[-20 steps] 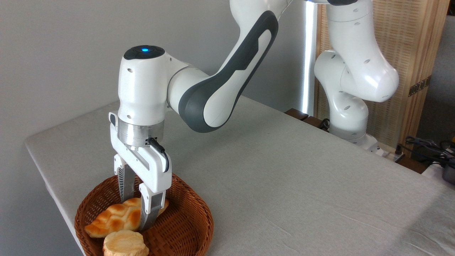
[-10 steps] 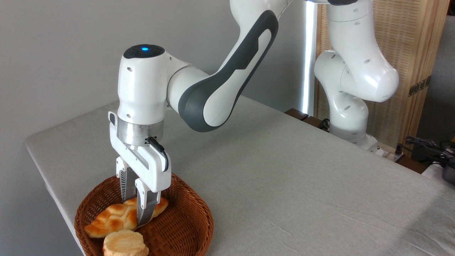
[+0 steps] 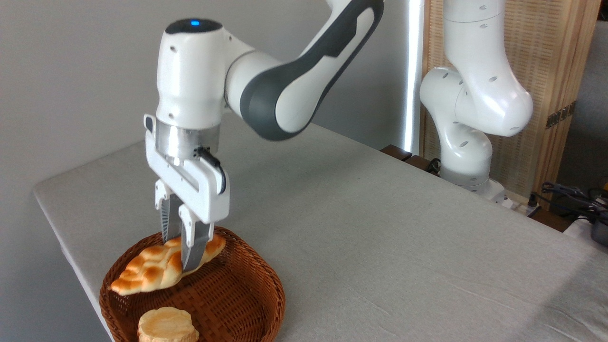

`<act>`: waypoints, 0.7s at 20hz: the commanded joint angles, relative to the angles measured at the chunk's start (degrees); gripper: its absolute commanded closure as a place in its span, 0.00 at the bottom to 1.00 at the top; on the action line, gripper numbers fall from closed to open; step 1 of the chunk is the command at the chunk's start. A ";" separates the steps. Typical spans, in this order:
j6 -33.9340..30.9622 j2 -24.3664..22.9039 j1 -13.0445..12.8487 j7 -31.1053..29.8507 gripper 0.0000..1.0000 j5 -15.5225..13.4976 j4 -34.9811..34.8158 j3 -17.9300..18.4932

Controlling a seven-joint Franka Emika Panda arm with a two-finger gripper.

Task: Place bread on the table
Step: 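Lift the braided roll out of the basket and carry it onto the table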

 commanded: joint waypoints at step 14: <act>-25.90 -18.81 -0.18 -3.33 0.40 -1.12 -7.55 -0.05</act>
